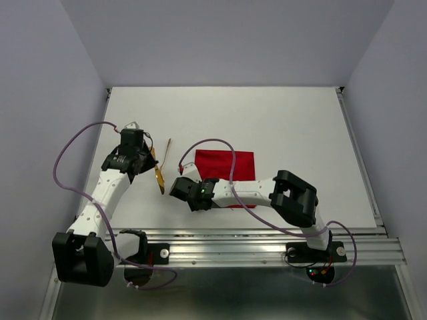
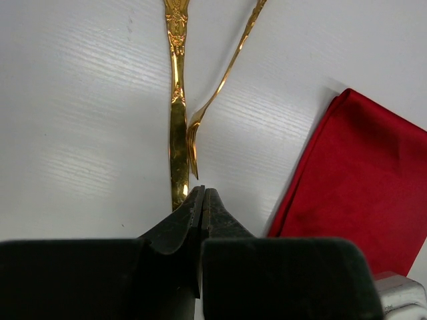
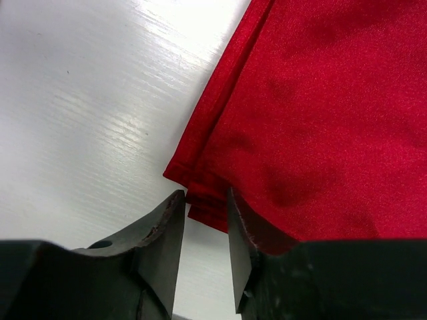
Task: Fold the napkin into a case and place the utensils inside
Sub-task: Pick up the top corner of the square-folded napkin from the center of the board.
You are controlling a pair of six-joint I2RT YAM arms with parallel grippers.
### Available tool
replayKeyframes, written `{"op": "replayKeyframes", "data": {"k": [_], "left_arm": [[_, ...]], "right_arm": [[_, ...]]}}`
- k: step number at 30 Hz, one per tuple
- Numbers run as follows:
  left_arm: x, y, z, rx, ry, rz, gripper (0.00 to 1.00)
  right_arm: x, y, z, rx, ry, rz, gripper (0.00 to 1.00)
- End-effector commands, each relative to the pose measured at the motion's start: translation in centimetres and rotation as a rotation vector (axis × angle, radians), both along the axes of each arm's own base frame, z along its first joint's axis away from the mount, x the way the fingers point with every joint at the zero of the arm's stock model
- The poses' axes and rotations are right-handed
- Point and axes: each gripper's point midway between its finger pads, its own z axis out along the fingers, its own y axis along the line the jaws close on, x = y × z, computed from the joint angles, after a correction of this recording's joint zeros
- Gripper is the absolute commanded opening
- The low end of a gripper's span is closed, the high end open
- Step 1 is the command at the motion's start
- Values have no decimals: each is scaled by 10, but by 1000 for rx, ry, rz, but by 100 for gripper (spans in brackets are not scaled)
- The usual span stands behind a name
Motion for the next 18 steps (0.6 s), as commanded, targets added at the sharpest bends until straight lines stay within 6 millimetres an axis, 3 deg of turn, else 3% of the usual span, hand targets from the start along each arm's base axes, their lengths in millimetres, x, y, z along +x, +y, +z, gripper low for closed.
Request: {"op": "replayKeyframes", "data": {"k": [1, 3, 12, 18], "left_arm": [[2, 0, 1, -1, -15, -10, 10], [3, 0, -1, -3, -10, -10, 10], [3, -4, -3, -12, -4, -28, 10], [4, -5, -3, -16, -5, -34, 10]], "right_arm": [[8, 3, 12, 18, -45, -31, 34], [9, 3, 12, 16, -45, -29, 33], [13, 5, 29, 41, -72, -44, 1], [18, 4, 51, 77, -111, -61, 1]]}}
